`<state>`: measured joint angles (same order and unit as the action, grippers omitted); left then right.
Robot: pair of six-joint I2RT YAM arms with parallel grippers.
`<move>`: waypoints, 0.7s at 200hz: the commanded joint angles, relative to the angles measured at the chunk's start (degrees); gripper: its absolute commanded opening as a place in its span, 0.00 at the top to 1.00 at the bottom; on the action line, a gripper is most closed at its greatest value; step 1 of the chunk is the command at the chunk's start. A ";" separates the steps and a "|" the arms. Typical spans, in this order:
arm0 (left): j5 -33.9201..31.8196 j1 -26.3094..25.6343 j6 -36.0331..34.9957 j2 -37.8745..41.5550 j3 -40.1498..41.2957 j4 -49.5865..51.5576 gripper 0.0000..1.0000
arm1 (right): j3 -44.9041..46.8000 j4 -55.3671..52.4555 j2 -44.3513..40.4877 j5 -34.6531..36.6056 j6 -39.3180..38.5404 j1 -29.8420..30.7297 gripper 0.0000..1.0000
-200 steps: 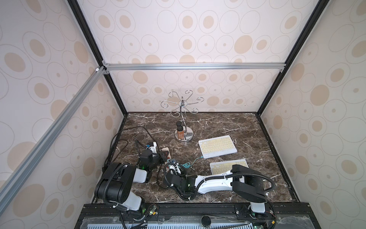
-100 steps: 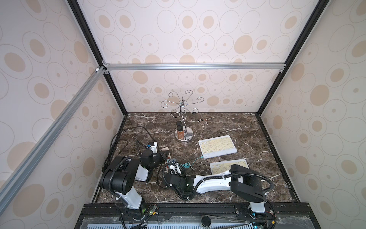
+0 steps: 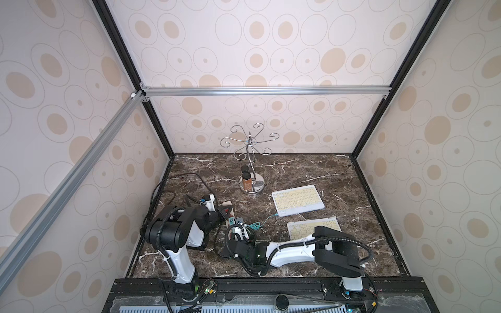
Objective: Unplug the wireless keyboard
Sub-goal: Remove the plug from the socket.
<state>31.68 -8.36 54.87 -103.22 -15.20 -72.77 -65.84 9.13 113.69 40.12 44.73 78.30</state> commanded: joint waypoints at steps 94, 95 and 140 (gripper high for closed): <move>-1.62 -0.14 3.28 -5.61 1.84 9.89 0.89 | 0.23 -3.39 1.08 -3.80 3.28 -0.13 1.00; -1.67 -0.15 3.30 -5.60 1.89 9.86 0.89 | -0.01 -3.75 1.13 -3.77 3.40 -0.10 1.00; -1.45 -0.16 4.20 -6.38 2.17 9.06 0.85 | -7.18 -13.07 5.14 -0.43 5.07 1.36 1.00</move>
<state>31.20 -8.19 58.54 -105.82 -15.20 -76.23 -71.20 1.08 115.46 41.65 48.03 78.87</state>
